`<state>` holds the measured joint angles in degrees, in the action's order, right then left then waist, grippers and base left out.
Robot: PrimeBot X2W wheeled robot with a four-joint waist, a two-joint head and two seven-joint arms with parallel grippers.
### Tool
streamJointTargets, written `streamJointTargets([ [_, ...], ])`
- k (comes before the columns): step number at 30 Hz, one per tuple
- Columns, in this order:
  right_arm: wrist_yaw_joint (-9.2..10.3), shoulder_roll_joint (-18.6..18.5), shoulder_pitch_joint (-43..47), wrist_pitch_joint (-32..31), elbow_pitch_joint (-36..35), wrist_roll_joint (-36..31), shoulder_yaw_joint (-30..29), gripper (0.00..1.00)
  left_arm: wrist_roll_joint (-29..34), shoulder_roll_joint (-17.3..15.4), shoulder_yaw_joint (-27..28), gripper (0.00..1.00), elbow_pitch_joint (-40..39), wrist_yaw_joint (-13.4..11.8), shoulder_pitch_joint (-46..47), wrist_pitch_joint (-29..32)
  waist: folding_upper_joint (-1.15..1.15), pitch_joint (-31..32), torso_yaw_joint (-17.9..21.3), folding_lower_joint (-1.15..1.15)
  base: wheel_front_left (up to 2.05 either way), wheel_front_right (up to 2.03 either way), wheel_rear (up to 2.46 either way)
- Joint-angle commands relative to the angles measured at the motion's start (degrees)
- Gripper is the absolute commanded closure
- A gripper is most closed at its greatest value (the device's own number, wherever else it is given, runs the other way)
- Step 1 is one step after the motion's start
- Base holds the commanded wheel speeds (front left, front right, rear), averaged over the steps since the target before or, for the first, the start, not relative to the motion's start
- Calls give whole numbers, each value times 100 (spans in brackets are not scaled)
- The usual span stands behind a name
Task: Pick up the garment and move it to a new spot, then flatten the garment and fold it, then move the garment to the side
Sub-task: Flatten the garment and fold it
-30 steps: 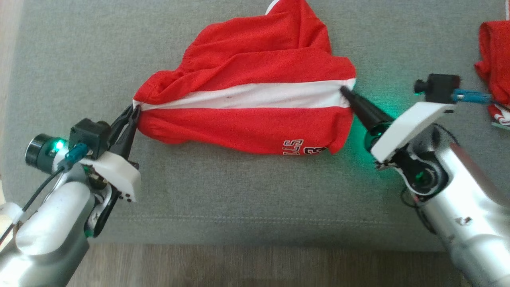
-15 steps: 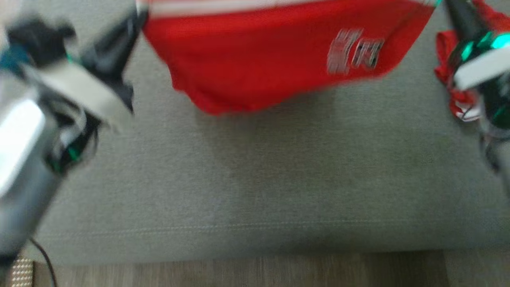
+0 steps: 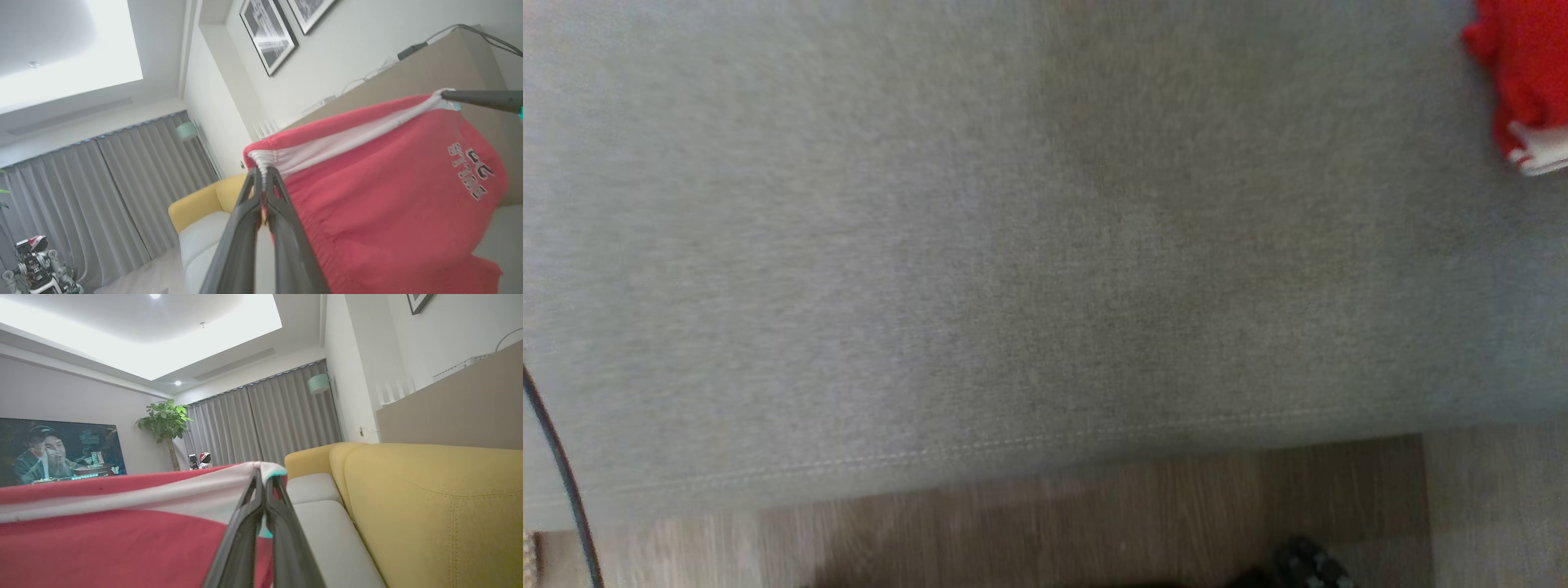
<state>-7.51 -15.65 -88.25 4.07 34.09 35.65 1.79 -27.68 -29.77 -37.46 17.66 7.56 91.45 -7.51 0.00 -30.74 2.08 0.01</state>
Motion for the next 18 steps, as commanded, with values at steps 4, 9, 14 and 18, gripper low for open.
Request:
streamJointTargets([
  [4, 2, 290, -203, 319, -188, -268, -176, 100, 461, 67, 87, 100, 465, -17, 318, -710, 0, -742, 180, -1, 0, 0, 0],
  [9, 2, 259, 725, 296, -831, -53, 93, 100, 731, 84, -17, 100, -193, -11, -919, -746, 0, -694, 165, -1, 0, 0, 0],
  [14, 2, -49, 2527, 29, -1969, 374, 230, 100, 827, -179, -57, 100, -1094, -9, -2815, -747, 0, -354, 91, -1, 0, 0, 0],
  [18, 2, -265, 4397, -493, -2917, 541, 165, 100, 731, -376, -250, 100, -1623, -9, -4251, -748, 0, 60, -15, -1, 0, 0, 0],
])
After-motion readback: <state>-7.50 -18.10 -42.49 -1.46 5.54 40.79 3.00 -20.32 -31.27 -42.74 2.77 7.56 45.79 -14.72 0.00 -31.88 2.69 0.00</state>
